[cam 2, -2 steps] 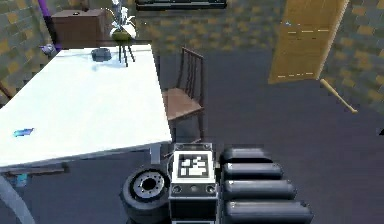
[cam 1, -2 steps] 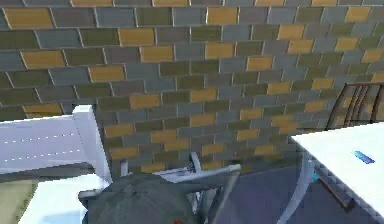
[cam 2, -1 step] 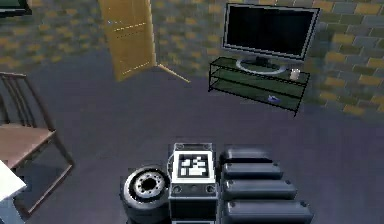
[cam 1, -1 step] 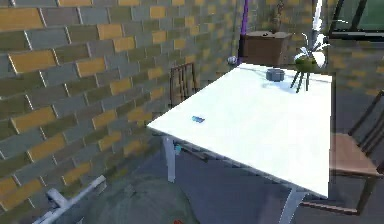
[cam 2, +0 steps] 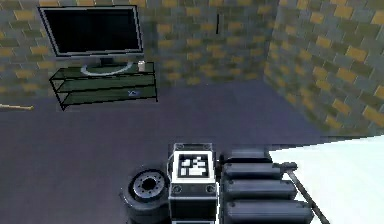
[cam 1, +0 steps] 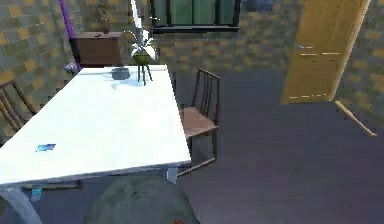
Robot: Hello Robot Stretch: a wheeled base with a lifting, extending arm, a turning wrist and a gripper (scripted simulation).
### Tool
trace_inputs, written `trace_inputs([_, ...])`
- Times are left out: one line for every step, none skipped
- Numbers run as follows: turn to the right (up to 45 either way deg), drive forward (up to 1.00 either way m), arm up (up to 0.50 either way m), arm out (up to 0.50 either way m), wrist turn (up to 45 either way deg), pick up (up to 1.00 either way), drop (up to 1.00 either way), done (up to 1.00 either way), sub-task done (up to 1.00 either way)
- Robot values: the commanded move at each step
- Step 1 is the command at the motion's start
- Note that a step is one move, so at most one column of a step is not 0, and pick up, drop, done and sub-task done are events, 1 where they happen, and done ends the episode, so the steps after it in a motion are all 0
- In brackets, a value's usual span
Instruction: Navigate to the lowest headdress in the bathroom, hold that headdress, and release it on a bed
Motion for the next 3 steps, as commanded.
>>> trace_inputs([45.0, 0.0, 0.0, 0.0, 0.0, 0.0, 0.0, 0.0, 0.0])
trace_inputs([30.0, 0.0, 0.0, 0.0, 0.0, 0.0, 0.0, 0.0, 0.0])
trace_inputs([0.0, 0.25, 0.0, 0.0, 0.0, 0.0, 0.0, 0.0, 0.0])
